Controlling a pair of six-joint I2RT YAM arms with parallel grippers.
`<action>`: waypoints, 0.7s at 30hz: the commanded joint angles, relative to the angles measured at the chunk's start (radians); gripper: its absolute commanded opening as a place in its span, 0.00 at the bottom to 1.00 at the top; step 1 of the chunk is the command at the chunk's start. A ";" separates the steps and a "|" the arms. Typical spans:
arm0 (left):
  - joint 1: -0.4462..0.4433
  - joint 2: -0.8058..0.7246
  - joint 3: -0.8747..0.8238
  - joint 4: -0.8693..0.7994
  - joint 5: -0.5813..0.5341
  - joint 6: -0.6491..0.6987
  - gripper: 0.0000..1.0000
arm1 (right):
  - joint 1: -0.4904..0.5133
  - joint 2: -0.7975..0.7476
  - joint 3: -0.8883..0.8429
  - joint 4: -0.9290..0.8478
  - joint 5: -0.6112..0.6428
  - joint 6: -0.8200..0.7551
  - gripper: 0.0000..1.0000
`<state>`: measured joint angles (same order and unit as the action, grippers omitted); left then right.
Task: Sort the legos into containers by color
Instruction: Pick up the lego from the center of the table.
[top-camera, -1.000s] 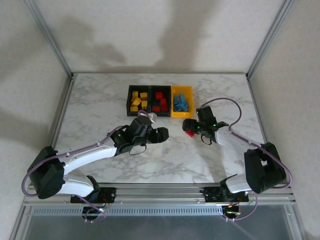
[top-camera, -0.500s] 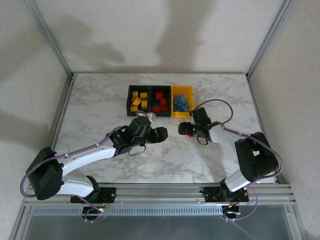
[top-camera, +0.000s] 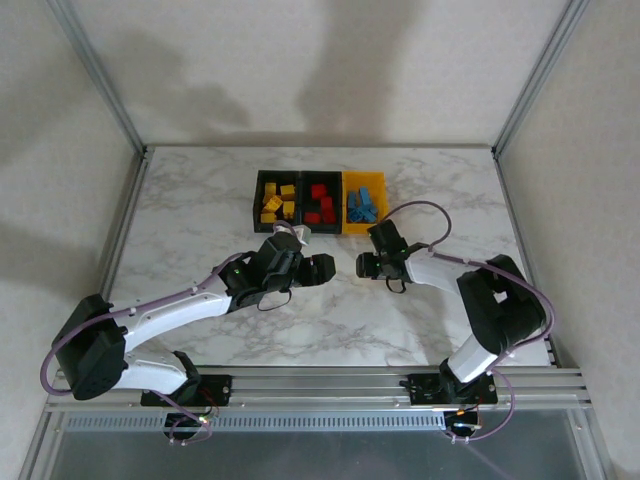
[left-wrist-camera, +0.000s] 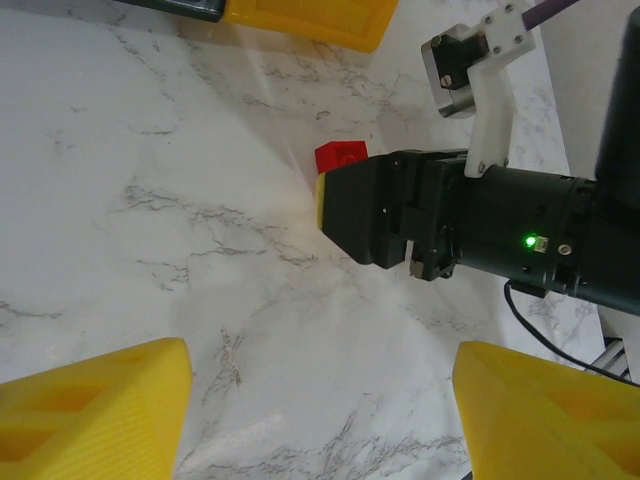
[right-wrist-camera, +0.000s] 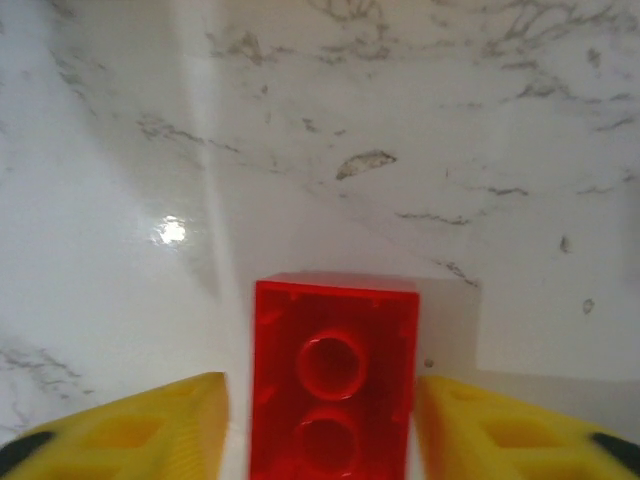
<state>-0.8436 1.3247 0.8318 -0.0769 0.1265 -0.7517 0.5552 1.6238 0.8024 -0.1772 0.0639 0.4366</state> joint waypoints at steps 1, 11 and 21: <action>-0.006 -0.028 -0.014 -0.007 -0.031 0.004 0.70 | 0.018 0.016 0.035 -0.039 0.043 0.024 0.39; 0.078 -0.131 -0.054 -0.024 -0.099 -0.041 0.70 | 0.059 -0.087 0.169 -0.153 0.070 0.017 0.33; 0.227 -0.243 -0.085 -0.103 -0.092 -0.046 0.70 | 0.068 0.054 0.447 -0.182 0.039 -0.025 0.33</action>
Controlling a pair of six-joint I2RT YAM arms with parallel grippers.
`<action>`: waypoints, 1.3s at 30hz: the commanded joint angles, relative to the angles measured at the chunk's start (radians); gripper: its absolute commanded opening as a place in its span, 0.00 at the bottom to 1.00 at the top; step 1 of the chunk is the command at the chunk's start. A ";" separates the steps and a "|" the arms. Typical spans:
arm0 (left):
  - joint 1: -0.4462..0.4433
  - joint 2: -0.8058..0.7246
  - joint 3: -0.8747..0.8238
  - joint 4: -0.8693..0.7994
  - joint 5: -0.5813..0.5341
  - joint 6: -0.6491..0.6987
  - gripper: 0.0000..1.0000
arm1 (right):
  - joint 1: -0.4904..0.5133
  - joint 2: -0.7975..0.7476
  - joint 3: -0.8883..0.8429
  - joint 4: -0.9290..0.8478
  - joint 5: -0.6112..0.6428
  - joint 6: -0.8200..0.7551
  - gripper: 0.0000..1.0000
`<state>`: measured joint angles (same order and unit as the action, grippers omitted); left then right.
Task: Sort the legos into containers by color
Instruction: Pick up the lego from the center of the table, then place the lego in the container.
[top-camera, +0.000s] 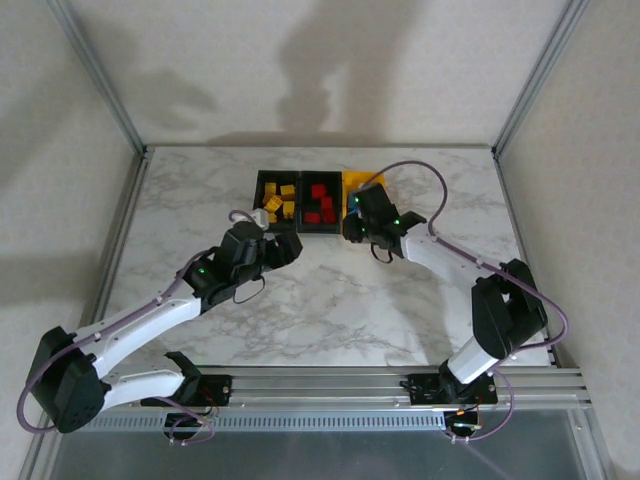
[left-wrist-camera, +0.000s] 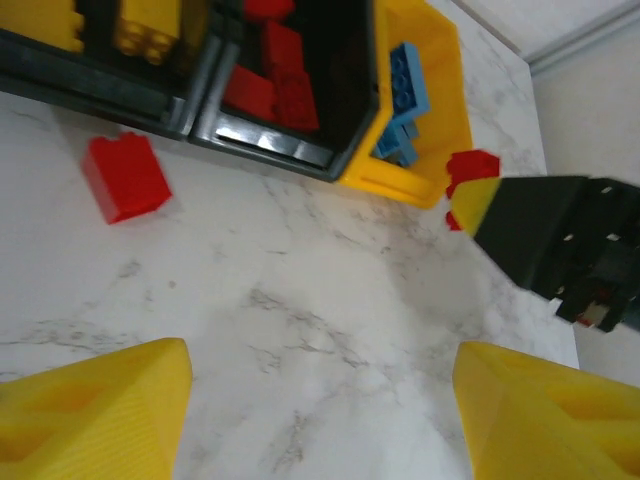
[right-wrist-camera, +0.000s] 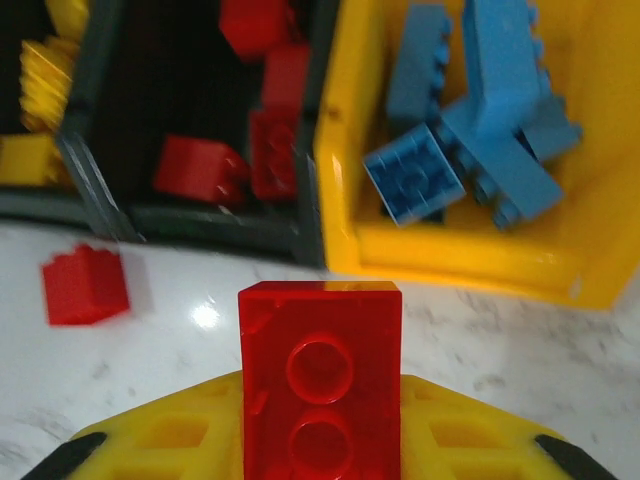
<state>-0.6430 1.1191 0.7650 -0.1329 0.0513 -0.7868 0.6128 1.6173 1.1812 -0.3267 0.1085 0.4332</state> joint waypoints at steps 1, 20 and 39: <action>0.037 -0.049 -0.020 -0.054 -0.019 -0.012 0.70 | 0.011 0.085 0.105 -0.033 -0.012 -0.022 0.33; 0.103 -0.119 -0.045 -0.076 0.010 -0.021 0.70 | 0.012 0.523 0.557 -0.065 -0.081 0.007 0.35; 0.108 -0.123 -0.084 -0.076 0.015 -0.034 0.70 | 0.018 0.603 0.687 -0.083 -0.068 0.029 0.53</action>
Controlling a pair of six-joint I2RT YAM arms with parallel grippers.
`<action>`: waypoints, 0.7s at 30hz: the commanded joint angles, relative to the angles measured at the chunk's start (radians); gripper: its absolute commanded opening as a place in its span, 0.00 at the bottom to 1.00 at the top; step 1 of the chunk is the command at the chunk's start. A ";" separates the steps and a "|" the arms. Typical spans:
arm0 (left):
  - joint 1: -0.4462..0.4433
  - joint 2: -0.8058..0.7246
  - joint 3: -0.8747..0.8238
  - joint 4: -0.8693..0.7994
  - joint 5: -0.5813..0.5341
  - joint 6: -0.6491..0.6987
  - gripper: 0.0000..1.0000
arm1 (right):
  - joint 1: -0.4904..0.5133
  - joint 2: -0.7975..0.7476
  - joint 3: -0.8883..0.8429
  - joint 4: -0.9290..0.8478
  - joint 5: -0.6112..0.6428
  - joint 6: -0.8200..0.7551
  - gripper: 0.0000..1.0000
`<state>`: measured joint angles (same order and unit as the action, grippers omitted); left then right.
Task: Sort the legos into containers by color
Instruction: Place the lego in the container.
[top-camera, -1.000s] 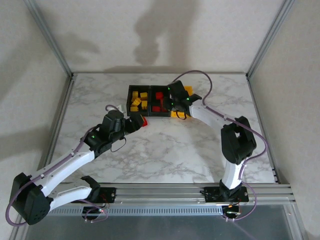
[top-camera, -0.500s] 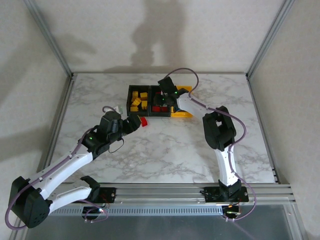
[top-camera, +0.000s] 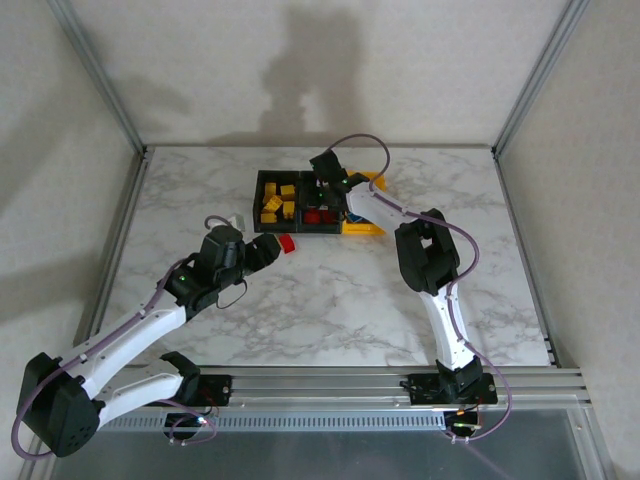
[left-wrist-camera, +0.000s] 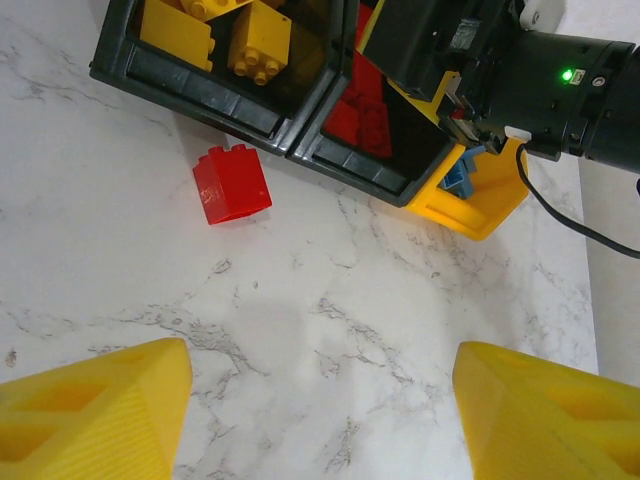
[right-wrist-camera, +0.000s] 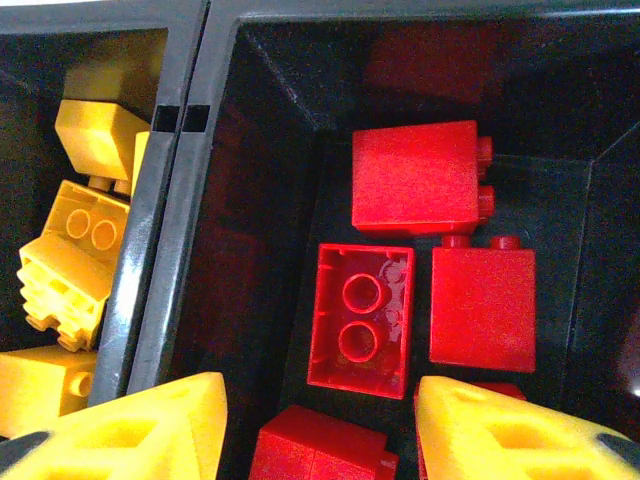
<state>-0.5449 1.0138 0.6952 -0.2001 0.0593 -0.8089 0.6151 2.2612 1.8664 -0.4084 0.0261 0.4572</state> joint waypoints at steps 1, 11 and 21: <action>0.010 -0.014 -0.013 -0.011 0.004 -0.014 0.70 | 0.019 -0.061 -0.013 0.005 0.019 0.002 0.53; 0.004 0.055 0.001 -0.077 -0.043 -0.066 0.69 | 0.050 -0.449 -0.393 0.143 0.014 -0.010 0.54; -0.059 0.248 0.103 -0.109 -0.152 -0.089 0.63 | 0.066 -0.939 -0.920 0.312 -0.127 -0.034 0.53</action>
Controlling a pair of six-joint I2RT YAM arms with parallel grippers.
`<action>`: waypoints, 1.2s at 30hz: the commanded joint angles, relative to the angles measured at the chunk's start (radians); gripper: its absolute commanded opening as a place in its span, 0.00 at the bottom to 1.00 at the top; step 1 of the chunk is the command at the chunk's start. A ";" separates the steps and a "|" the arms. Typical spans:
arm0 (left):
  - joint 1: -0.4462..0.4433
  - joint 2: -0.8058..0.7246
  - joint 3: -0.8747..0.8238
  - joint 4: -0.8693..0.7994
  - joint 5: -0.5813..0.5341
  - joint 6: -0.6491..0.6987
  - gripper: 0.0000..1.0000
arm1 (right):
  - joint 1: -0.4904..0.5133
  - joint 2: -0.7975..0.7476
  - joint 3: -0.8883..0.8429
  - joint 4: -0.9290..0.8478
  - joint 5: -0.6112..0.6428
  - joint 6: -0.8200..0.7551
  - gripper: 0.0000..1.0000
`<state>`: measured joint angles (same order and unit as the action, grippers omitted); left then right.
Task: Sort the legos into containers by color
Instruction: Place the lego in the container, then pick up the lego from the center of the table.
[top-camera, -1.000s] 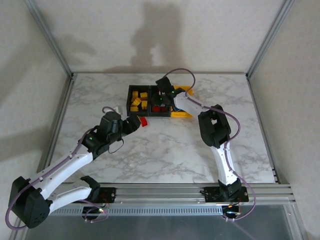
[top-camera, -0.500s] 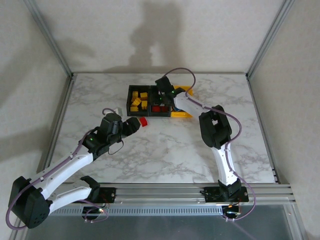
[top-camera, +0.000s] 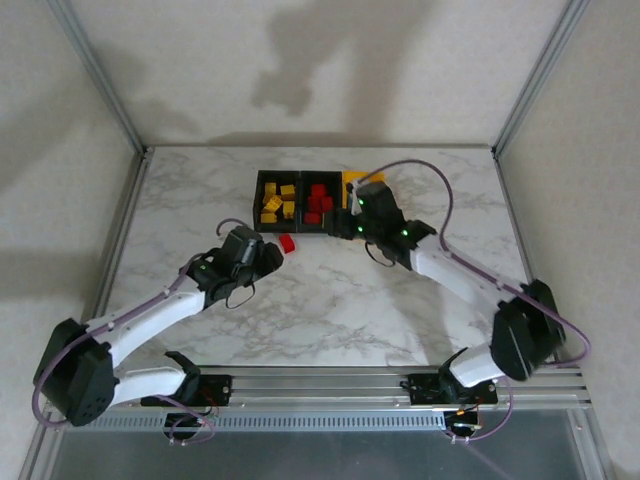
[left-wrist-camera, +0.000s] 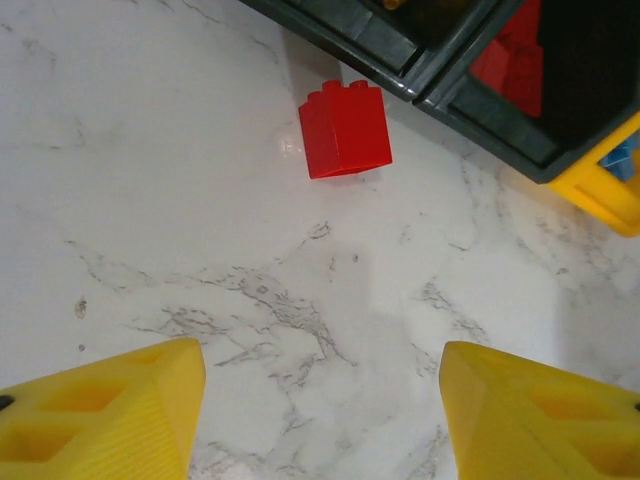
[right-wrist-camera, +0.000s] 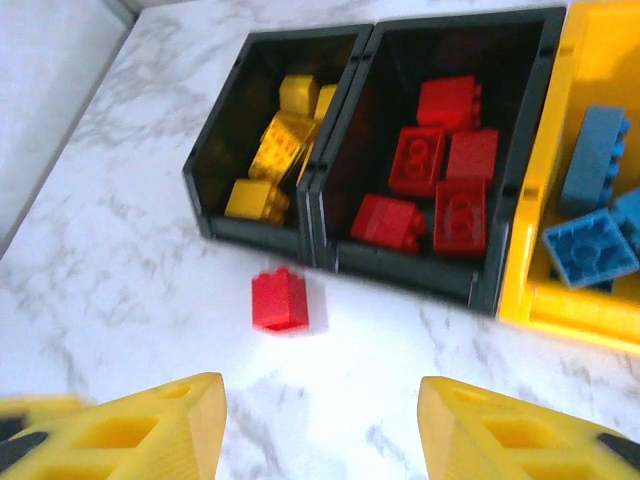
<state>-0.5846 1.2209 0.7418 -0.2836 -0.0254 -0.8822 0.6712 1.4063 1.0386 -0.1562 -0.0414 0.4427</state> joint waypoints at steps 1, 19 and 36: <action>-0.029 0.070 0.073 -0.031 -0.084 -0.018 0.64 | 0.011 -0.130 -0.137 0.065 -0.066 -0.019 0.53; -0.128 0.492 0.332 -0.055 -0.303 -0.053 0.60 | 0.047 -0.524 -0.487 0.047 -0.110 0.015 0.58; -0.176 0.735 0.450 -0.022 -0.517 -0.057 0.66 | 0.046 -0.520 -0.493 0.019 -0.075 -0.001 0.57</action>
<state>-0.7559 1.9221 1.1458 -0.3168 -0.4854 -0.9615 0.7124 0.8917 0.5529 -0.1249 -0.1364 0.4484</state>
